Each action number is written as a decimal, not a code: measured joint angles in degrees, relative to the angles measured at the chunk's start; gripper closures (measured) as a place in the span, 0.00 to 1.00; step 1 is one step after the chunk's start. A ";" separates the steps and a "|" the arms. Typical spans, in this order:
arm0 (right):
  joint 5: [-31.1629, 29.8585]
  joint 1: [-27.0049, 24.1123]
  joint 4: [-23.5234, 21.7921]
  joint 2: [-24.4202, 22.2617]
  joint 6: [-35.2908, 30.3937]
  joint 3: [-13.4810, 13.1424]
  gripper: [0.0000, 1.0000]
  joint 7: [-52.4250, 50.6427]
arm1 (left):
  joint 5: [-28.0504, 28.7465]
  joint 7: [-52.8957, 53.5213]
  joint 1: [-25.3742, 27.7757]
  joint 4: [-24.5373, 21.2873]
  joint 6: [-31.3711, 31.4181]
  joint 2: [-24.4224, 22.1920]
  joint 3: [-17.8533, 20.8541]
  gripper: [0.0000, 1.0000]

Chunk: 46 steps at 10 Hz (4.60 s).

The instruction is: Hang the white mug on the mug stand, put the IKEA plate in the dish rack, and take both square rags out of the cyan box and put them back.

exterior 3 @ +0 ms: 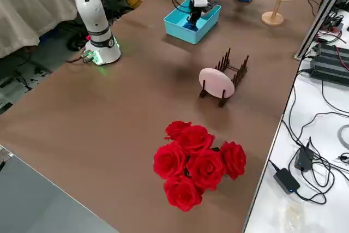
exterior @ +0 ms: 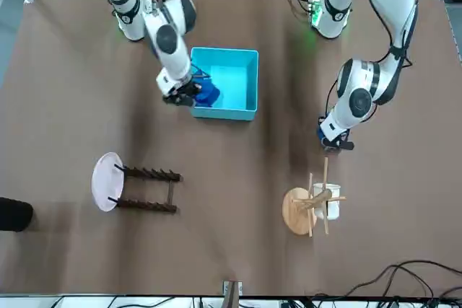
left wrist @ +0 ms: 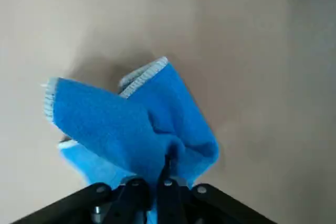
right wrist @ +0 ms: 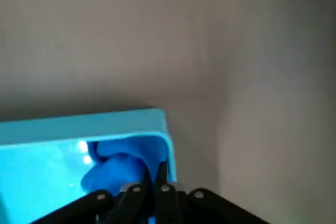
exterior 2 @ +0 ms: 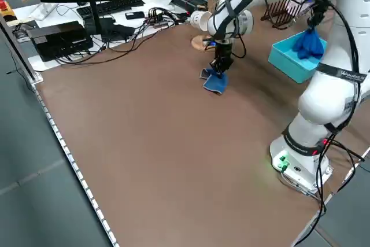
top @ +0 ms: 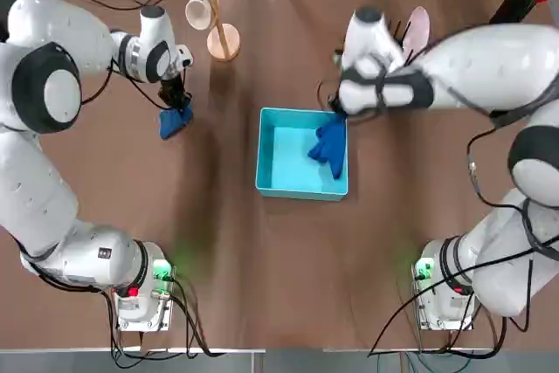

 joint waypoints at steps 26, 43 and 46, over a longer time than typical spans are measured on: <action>-6.24 -37.69 -6.46 -5.75 -6.52 0.14 0.97 -37.91 | -1.72 -32.98 -4.96 25.11 -15.09 10.36 -40.17 0.37; -1.65 -28.20 -12.37 -0.16 9.01 0.80 0.97 -31.49 | -8.08 4.80 1.75 39.99 -41.15 -20.87 4.80 0.00; -1.66 -41.05 -12.37 -0.13 8.88 -0.02 0.97 -51.32 | -8.07 5.29 3.48 46.20 -44.63 -15.81 6.06 0.00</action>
